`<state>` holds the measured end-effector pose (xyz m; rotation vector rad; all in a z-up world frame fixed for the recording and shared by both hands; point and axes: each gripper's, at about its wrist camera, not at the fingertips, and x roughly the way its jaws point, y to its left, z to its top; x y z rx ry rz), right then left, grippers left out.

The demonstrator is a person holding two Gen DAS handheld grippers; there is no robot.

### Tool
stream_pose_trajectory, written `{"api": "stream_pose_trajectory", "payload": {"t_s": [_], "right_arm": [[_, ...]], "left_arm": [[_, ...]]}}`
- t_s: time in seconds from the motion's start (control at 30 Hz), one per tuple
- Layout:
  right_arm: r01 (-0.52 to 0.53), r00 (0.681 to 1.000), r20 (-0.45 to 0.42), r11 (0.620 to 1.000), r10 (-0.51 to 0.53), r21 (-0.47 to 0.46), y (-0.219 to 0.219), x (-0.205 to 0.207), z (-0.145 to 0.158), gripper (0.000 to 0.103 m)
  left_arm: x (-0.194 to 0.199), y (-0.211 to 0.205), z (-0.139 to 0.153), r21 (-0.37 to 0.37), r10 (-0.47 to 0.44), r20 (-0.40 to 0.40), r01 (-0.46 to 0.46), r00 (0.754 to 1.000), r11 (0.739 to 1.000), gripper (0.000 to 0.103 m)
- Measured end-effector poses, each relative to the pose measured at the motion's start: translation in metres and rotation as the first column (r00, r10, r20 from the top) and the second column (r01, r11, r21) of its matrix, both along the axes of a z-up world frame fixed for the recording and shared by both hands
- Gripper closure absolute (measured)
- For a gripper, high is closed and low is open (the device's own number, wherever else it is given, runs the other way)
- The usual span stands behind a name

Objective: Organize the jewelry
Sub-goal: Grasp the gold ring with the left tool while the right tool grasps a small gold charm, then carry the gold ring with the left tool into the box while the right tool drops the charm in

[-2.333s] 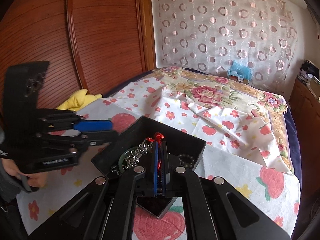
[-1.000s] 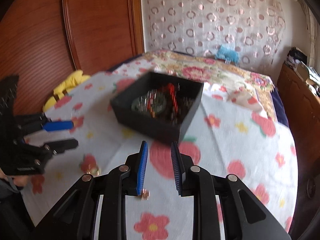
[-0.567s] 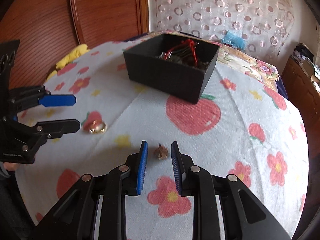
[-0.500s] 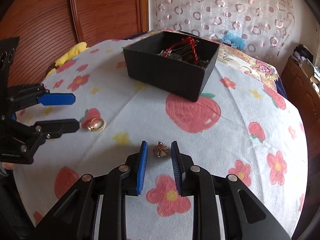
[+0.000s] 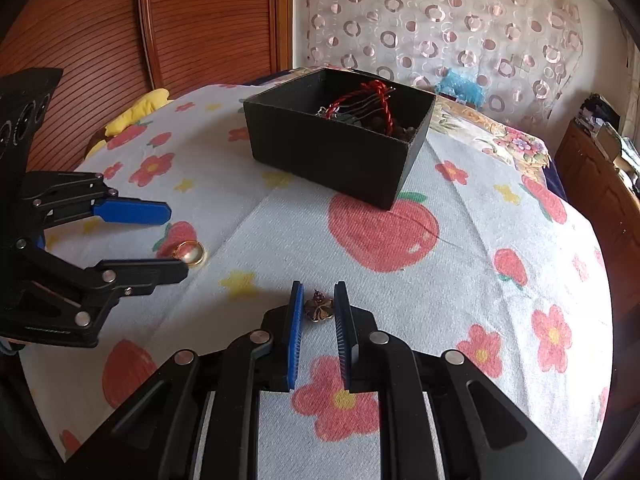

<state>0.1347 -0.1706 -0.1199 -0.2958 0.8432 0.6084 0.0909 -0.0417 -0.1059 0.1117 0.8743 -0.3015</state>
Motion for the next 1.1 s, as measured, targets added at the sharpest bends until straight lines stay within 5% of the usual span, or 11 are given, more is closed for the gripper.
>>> {"api": "stream_pose_trajectory", "payload": {"t_s": [0.23, 0.6, 1.1], "right_arm": [[0.0, 1.0, 0.001, 1.0, 0.0, -0.001, 0.0, -0.001, 0.0, 0.086], [0.01, 0.999, 0.048, 1.0, -0.011, 0.024, 0.0, 0.01, 0.02, 0.086], [0.084, 0.988, 0.12, 0.986, -0.101, 0.141, 0.009, 0.109, 0.08, 0.086]], "left_arm": [[0.002, -0.007, 0.001, 0.017, -0.02, 0.008, 0.02, 1.0, 1.0, 0.084], [0.006, 0.003, 0.018, -0.035, -0.001, 0.053, 0.003, 0.999, 0.999, 0.084], [0.036, 0.012, 0.052, -0.034, 0.017, 0.116, -0.013, 0.993, 0.999, 0.084]]}}
